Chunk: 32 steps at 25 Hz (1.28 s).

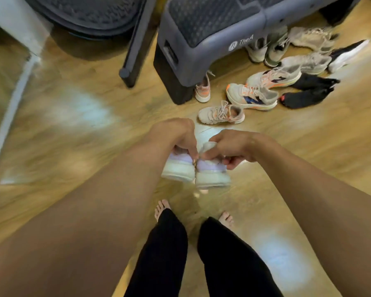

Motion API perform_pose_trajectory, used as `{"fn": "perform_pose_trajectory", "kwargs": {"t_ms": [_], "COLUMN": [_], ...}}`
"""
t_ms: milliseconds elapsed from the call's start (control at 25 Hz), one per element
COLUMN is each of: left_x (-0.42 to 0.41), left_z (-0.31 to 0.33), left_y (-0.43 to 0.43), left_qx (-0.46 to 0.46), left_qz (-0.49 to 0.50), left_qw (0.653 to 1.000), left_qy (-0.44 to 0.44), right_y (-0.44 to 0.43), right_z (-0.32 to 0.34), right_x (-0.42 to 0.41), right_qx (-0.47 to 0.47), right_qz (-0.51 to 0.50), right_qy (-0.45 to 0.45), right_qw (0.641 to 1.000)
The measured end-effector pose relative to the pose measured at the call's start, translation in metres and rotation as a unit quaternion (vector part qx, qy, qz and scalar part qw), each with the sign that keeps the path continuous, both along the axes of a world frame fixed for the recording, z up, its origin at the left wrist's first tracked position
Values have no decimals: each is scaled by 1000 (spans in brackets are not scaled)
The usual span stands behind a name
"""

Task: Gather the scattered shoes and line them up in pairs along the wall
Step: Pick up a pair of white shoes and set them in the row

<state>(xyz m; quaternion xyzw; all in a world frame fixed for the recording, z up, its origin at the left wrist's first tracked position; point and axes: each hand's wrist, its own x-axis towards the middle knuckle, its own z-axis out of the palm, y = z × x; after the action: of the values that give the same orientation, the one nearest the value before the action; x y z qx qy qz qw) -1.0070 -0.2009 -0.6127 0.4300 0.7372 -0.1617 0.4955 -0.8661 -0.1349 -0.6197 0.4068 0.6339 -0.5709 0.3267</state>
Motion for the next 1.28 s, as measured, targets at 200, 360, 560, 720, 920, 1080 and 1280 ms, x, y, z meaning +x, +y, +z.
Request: {"fn": "perform_pose_trajectory", "kwargs": {"t_ms": [200, 360, 560, 720, 920, 1080, 1280], "left_x": [41, 79, 137, 207, 350, 470, 625], "left_z": [214, 355, 493, 550, 561, 544, 522], "left_y": [50, 89, 147, 195, 240, 263, 297], "left_qx": [96, 201, 344, 399, 449, 500, 496], "left_qz": [-32, -55, -155, -276, -393, -455, -508], "left_qw": [995, 977, 925, 874, 801, 734, 695], "left_qy": [-1, -42, -52, -38, -54, -63, -115], "right_y": [40, 75, 113, 118, 123, 123, 126], "right_z": [211, 368, 515, 561, 566, 553, 537], "right_x": [40, 84, 155, 226, 355, 468, 611], "right_qx": [120, 238, 377, 426, 477, 462, 416], "right_qz": [-16, 13, -57, -144, -284, -372, -461], "right_qy": [27, 10, 44, 39, -21, -48, -71], "right_qw": [992, 971, 923, 892, 831, 804, 781]}}
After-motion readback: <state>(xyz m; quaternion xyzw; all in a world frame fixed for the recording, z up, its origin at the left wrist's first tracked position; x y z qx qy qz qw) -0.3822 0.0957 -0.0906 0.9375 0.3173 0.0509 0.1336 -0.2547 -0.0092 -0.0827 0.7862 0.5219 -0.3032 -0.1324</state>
